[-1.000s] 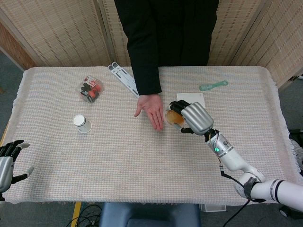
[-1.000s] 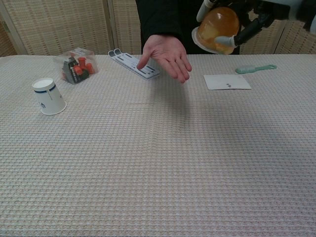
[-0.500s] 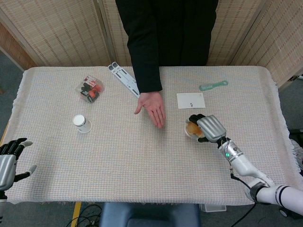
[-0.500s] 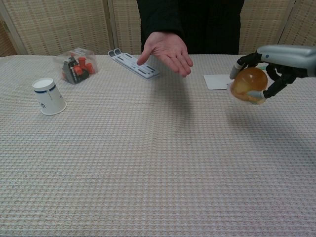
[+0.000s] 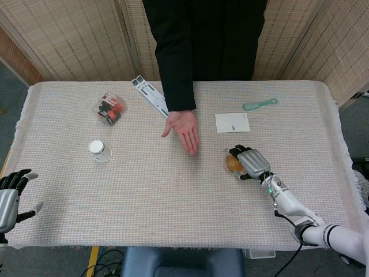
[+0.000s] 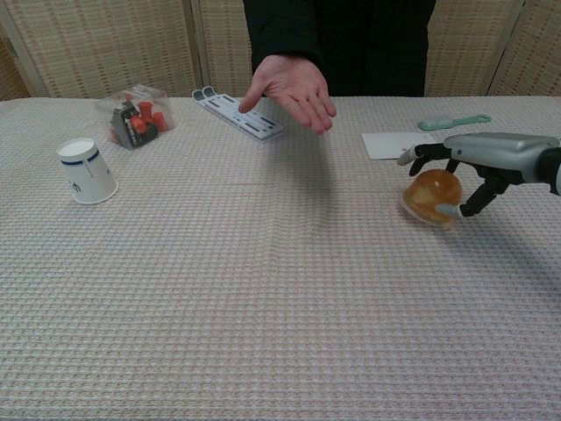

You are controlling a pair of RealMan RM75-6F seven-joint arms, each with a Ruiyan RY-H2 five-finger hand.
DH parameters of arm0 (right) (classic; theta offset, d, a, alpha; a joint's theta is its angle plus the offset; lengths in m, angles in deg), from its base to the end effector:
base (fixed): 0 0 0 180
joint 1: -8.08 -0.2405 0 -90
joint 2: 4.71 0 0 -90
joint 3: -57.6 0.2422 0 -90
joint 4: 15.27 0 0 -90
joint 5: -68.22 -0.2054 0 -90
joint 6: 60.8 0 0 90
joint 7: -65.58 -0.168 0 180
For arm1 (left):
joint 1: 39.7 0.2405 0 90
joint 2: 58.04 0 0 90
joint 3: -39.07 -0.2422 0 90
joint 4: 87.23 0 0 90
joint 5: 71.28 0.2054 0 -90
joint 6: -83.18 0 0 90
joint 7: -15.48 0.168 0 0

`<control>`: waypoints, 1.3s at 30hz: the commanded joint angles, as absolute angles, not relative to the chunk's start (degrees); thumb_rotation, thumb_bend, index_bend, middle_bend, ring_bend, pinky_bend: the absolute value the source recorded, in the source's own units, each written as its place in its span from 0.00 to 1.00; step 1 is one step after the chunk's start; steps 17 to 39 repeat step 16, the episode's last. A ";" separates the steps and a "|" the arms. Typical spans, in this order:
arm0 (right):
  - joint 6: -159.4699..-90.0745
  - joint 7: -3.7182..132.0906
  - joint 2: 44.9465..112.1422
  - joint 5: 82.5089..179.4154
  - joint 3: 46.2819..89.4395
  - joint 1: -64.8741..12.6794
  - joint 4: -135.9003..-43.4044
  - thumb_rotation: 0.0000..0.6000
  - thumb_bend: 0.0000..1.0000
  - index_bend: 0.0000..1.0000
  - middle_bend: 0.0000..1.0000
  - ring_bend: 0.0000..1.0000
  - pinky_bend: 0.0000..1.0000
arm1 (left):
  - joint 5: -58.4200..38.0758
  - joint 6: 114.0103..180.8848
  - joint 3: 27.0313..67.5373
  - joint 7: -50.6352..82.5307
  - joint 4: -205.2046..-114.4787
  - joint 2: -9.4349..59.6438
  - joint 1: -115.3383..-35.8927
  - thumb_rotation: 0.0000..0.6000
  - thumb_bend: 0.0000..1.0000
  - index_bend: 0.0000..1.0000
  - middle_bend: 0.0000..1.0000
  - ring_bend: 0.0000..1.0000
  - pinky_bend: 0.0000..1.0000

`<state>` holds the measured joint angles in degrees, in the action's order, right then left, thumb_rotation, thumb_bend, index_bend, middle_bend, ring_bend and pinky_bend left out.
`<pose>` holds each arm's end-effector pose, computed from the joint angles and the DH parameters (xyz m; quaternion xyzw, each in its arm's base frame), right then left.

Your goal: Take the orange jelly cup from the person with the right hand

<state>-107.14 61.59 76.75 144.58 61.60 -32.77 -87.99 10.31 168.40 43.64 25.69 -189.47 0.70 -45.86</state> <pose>-0.2149 -0.3691 0.0085 0.7632 -0.4076 0.3084 0.3953 -0.2732 0.2131 0.1786 -0.5935 -0.3602 -0.3630 0.6216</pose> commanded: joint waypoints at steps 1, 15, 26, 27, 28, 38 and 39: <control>-109.90 61.70 73.92 145.04 61.54 -31.07 -90.92 1.00 0.40 0.00 0.00 0.00 0.00 | 10.30 168.46 43.70 25.49 -189.34 0.74 -45.85 1.00 0.22 0.29 0.23 0.20 0.24; -136.15 66.58 59.28 148.26 59.67 -14.27 -107.69 1.00 0.40 0.00 0.08 0.00 0.00 | 10.72 168.74 44.08 25.70 -188.18 2.48 -46.31 1.00 0.22 0.29 0.23 0.20 0.24; -137.65 66.51 58.69 148.41 59.47 -13.08 -108.31 1.00 0.40 0.00 0.09 0.00 0.00 | 10.81 168.68 44.08 25.80 -188.16 2.58 -46.40 1.00 0.22 0.29 0.23 0.20 0.24; -137.65 66.51 58.69 148.41 59.47 -13.08 -108.31 1.00 0.40 0.00 0.09 0.00 0.00 | 10.81 168.68 44.08 25.80 -188.16 2.58 -46.40 1.00 0.22 0.29 0.23 0.20 0.24; -137.65 66.51 58.69 148.41 59.47 -13.08 -108.31 1.00 0.40 0.00 0.09 0.00 0.00 | 10.81 168.68 44.08 25.80 -188.16 2.58 -46.40 1.00 0.22 0.29 0.23 0.20 0.24; -137.65 66.51 58.69 148.41 59.47 -13.08 -108.31 1.00 0.40 0.00 0.09 0.00 0.00 | 10.81 168.68 44.08 25.80 -188.16 2.58 -46.40 1.00 0.22 0.29 0.23 0.20 0.24; -137.65 66.51 58.69 148.41 59.47 -13.08 -108.31 1.00 0.40 0.00 0.09 0.00 0.00 | 10.81 168.68 44.08 25.80 -188.16 2.58 -46.40 1.00 0.22 0.29 0.23 0.20 0.24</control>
